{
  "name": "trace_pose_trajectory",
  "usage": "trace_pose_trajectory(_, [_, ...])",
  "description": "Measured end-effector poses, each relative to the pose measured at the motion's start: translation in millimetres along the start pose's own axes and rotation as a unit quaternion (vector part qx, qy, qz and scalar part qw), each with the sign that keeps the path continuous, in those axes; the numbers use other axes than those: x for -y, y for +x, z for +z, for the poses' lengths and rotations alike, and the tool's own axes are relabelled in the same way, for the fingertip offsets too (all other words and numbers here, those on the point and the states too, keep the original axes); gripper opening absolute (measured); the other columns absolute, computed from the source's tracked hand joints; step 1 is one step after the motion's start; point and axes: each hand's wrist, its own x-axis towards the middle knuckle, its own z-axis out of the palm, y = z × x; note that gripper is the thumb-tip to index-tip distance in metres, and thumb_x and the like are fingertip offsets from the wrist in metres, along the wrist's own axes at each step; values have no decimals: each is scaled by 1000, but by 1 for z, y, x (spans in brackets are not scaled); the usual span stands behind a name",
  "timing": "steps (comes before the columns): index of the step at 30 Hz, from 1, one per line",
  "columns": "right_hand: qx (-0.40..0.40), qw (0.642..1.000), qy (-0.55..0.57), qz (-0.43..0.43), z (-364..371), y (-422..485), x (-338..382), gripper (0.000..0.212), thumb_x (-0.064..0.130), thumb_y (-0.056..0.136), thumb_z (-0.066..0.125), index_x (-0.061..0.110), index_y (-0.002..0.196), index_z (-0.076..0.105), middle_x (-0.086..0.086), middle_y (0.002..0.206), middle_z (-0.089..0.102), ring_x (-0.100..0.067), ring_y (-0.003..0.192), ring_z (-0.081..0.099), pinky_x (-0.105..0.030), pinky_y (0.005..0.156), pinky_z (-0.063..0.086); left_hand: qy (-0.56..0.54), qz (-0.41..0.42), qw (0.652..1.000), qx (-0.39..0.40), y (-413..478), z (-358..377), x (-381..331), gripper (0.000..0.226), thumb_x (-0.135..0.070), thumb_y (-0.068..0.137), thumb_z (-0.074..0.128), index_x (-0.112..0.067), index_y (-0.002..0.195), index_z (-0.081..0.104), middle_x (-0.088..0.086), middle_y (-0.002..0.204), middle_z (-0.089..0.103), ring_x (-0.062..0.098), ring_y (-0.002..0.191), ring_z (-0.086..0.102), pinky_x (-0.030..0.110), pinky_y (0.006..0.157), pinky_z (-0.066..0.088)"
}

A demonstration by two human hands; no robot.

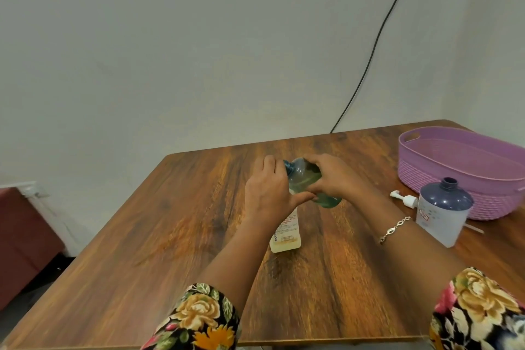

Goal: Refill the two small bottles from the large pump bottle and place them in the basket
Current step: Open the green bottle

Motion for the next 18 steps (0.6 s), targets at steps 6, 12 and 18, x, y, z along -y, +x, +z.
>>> trace_pose_trajectory(6, [-30, 999, -7, -18, -5, 3, 4, 65, 25, 65, 78, 20, 123, 49, -2, 115, 57, -16, 99, 51, -26, 75, 41, 1, -4, 1000, 8, 8, -6, 2, 79, -76, 55, 64, -4, 88, 65, 6, 81, 58, 18, 74, 53, 21, 52, 35])
trace_pose_trajectory(12, [-21, 1000, 17, -5, 5, -1, -1, 68, 18, 65, 79, 20, 126, 48, -3, 119, 56, -16, 101, 50, -24, 76, 37, 2, -11, 1000, -3, -2, 4, -1, 78, -75, 48, 69, -5, 82, 67, 6, 79, 61, 19, 73, 58, 23, 51, 46])
trace_pose_trajectory(18, [-24, 999, 24, -9, -3, -2, 2, 64, 23, 65, 78, 19, 123, 50, -2, 115, 58, -18, 101, 52, -26, 79, 42, -13, -3, 1000, 11, 4, 0, 3, 84, -76, 60, 61, -4, 103, 63, 8, 96, 59, 20, 88, 54, 25, 63, 45])
